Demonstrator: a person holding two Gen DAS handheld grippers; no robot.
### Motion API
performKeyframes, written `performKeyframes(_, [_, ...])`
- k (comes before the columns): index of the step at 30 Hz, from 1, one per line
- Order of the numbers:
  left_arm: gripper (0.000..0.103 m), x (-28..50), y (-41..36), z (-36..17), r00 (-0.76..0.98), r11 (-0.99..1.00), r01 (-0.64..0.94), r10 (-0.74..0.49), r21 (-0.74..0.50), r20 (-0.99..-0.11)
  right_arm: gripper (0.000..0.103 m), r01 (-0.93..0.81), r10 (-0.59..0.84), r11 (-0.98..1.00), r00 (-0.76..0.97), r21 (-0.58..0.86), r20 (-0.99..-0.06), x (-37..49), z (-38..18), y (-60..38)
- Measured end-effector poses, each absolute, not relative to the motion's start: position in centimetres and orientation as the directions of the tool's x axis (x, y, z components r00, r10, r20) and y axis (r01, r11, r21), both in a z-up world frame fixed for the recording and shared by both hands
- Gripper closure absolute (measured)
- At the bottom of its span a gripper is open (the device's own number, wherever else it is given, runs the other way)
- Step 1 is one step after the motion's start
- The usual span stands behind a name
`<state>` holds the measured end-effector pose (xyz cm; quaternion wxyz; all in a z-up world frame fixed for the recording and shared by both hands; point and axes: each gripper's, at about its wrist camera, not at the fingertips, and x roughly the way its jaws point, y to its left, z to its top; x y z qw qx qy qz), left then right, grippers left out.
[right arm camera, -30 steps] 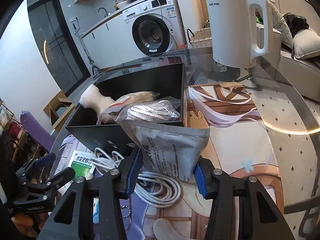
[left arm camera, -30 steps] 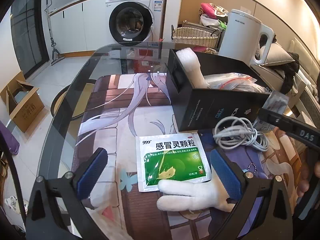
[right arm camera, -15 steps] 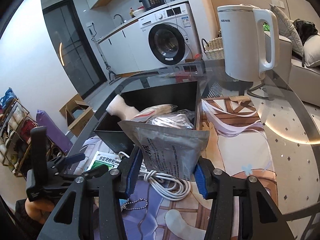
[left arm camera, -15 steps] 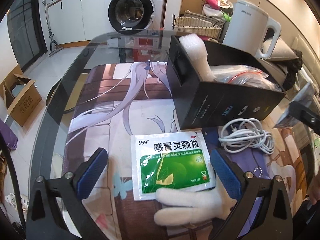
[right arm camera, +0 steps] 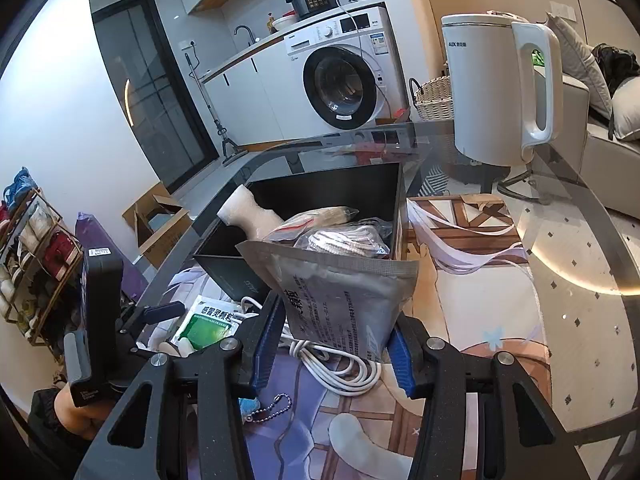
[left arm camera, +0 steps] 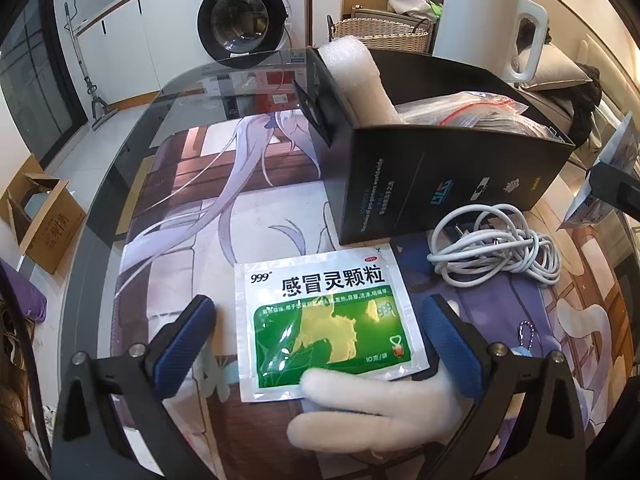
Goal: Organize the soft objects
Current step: 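Lower the left gripper onto the green medicine sachet and close it, then carry the sachet with the left gripper over the black box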
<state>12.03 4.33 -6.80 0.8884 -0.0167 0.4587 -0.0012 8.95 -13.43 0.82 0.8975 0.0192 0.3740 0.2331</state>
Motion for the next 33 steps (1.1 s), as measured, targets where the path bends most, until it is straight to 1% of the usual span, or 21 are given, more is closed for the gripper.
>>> performKeyframes(1, [0.002,12.0,4.3,-6.8,0.578,0.999,-0.011,-0.020,-0.032,-0.816,0.054,-0.405,0.434,0.890,0.611,0.209,-0.662,8.9,0.8,-13.4])
performKeyframes(2, [0.007,11.9,4.3,-6.7,0.579,0.999,-0.007,-0.023,-0.034,-0.815,0.054,-0.407,0.434,0.889,0.611,0.207,-0.662,8.9,0.8,-13.3])
performKeyframes(3, [0.016,11.8,4.1,-6.5,0.587,0.999,0.002,-0.028,-0.034,-0.809,0.054,-0.408,0.434,0.889,0.611,0.206,-0.662,8.9,0.9,-13.3])
performKeyframes(5, [0.018,11.5,3.8,-6.3,0.599,0.999,0.016,-0.032,-0.028,-0.800,0.054,-0.410,0.435,0.889,0.610,0.207,-0.662,8.9,0.9,-13.3])
performKeyframes(7, [0.026,11.4,3.7,-6.2,0.607,0.999,0.027,-0.036,-0.025,-0.794,0.054,-0.409,0.435,0.889,0.610,0.207,-0.662,8.9,0.9,-13.3])
performKeyframes(8, [0.041,11.2,3.5,-5.9,0.614,0.998,0.045,-0.052,-0.031,-0.787,0.054,-0.410,0.435,0.888,0.610,0.207,-0.662,8.9,0.9,-13.3])
performKeyframes(9, [0.053,11.1,3.4,-5.8,0.619,0.999,0.040,-0.049,-0.031,-0.784,0.054,-0.410,0.436,0.888,0.610,0.207,-0.662,8.9,0.9,-13.3])
performKeyframes(16, [0.064,10.3,3.8,-5.3,0.622,0.998,0.047,-0.058,-0.036,-0.781,0.054,-0.413,0.436,0.888,0.614,0.203,-0.658,8.8,1.0,-13.1])
performKeyframes(23, [0.064,9.1,4.2,-3.6,0.660,0.998,0.051,-0.068,-0.045,-0.748,0.054,-0.420,0.442,0.885,0.622,0.201,-0.647,8.7,1.5,-13.2])
performKeyframes(29, [0.064,8.3,4.4,0.1,0.716,0.993,0.077,-0.117,-0.090,-0.688,0.054,-0.434,0.450,0.879,0.619,0.197,-0.644,9.0,2.2,-13.1])
performKeyframes(33, [0.064,9.0,4.1,2.0,0.732,0.990,0.094,-0.140,-0.104,-0.667,0.054,-0.449,0.462,0.870,0.597,0.205,-0.656,9.6,2.8,-12.8])
